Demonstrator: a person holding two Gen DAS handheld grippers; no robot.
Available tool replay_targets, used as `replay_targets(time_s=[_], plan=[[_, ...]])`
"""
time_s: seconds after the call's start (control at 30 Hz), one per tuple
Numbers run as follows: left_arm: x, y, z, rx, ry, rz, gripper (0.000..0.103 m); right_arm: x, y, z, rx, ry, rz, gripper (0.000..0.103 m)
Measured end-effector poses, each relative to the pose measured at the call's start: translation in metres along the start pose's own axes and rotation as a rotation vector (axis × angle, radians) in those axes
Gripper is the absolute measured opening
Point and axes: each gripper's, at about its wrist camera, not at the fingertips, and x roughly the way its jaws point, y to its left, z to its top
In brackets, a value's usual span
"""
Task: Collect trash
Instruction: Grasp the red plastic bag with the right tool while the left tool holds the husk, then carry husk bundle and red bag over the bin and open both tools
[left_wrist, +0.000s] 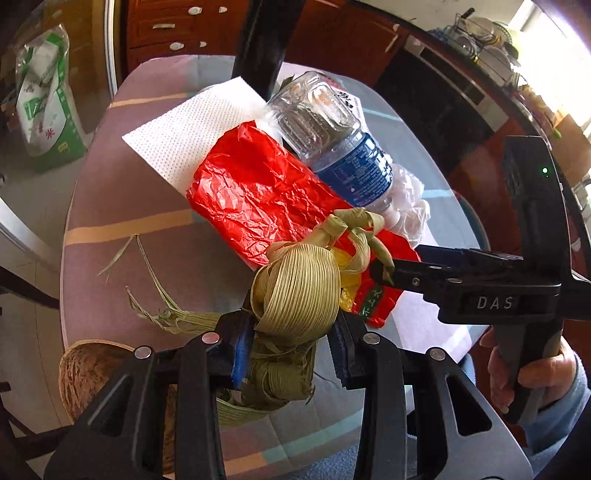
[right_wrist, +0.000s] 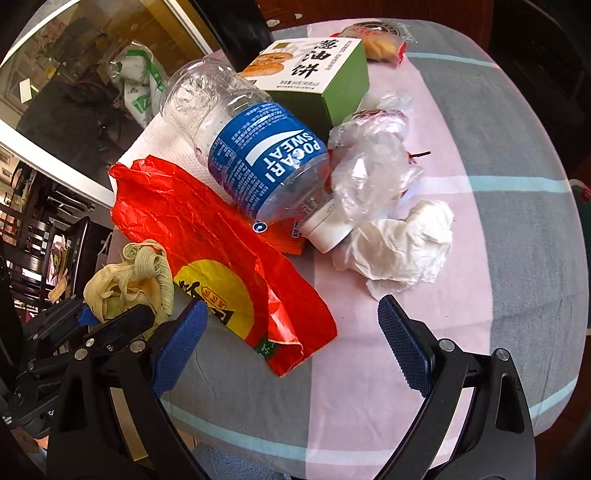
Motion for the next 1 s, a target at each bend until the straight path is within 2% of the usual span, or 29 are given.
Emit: replay_targets(time_s=[0.03, 0.13, 0.17, 0.2, 0.27, 0.4, 0.7, 0.8, 1.0], plan=[[0.003, 0.002, 0.000, -0.004, 0.007, -0.003, 0.037, 0.003, 0.001, 0.000, 0.000, 0.001, 0.012, 0.089], [0.009, 0.002, 0.001, -0.010, 0.023, -0.011, 0.037, 0.010, 0.002, 0.002, -0.001, 0.013, 0.040, 0.076], [0.011, 0.002, 0.002, -0.014, 0.025, -0.013, 0.037, 0.012, 0.002, 0.002, -0.007, 0.023, 0.045, 0.060], [0.013, 0.002, 0.003, -0.019, 0.026, -0.013, 0.037, 0.014, 0.003, 0.002, -0.011, 0.038, 0.052, 0.037], [0.016, 0.004, 0.004, -0.028, 0.028, -0.012, 0.037, 0.015, 0.002, -0.001, -0.011, 0.057, 0.071, 0.012], [0.014, -0.001, 0.006, -0.023, 0.023, 0.004, 0.036, -0.004, 0.004, -0.010, -0.049, 0.013, 0.052, 0.005], [-0.012, -0.031, 0.014, 0.004, -0.046, 0.017, 0.036, -0.081, -0.024, -0.024, -0.019, -0.164, 0.045, 0.004], [-0.016, -0.052, 0.019, 0.033, -0.057, 0.010, 0.036, -0.106, -0.046, -0.029, 0.014, -0.227, 0.026, 0.004], [-0.011, -0.107, 0.035, 0.124, -0.060, -0.018, 0.036, -0.138, -0.106, -0.039, 0.122, -0.292, 0.005, 0.004]])
